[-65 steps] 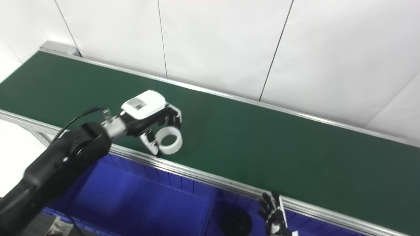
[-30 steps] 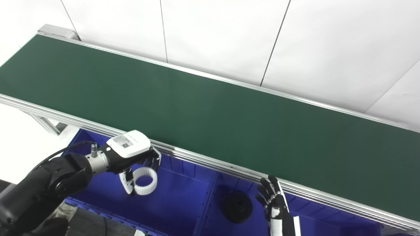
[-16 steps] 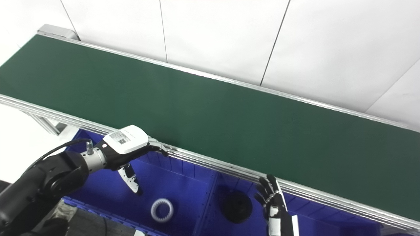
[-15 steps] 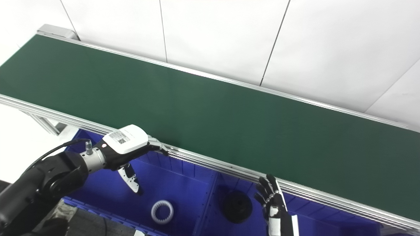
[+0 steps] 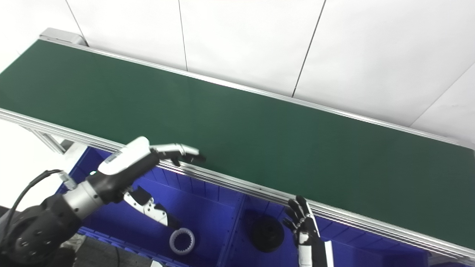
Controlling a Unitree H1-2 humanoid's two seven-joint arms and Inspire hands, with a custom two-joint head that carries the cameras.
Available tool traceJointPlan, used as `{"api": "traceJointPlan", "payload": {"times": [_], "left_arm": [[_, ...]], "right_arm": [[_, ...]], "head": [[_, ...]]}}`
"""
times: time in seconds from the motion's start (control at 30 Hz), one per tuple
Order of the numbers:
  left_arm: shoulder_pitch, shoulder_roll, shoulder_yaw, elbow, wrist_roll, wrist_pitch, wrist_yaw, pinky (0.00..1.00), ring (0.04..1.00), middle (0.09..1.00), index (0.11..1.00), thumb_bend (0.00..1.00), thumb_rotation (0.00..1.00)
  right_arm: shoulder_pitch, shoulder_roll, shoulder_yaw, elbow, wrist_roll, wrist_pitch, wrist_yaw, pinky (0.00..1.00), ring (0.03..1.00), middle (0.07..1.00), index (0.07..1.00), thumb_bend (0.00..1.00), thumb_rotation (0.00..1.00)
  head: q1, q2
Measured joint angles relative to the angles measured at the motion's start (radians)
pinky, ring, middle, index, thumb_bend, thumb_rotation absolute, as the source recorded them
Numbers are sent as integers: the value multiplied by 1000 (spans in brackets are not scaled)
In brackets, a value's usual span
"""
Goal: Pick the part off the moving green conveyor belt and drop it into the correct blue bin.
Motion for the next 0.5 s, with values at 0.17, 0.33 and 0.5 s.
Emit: {"api": "traceJointPlan", "payload": {"times": [0.17,0.33,0.5], "left_arm": [[17,-138,53,-47,-251,141,91,785,836,873,902,759,606],[128,-237,19,-39,-297,243,147,859,919,978,994,568,597],[171,-225,-17,60,-235,234,166,891,940,998,1000,555,573]], "right_arm": [[-3,24,28,1,-62,1,-19,808,888,940,951,817,962],[-18,99,48,41,-170,-1,-84,798,895,1000,965,726,984],[-33,119,17,111,-251,-35,-217,801,901,1000,980,744,989]], "head": [[-118,3],[-279,-8],[-420,-25]]}}
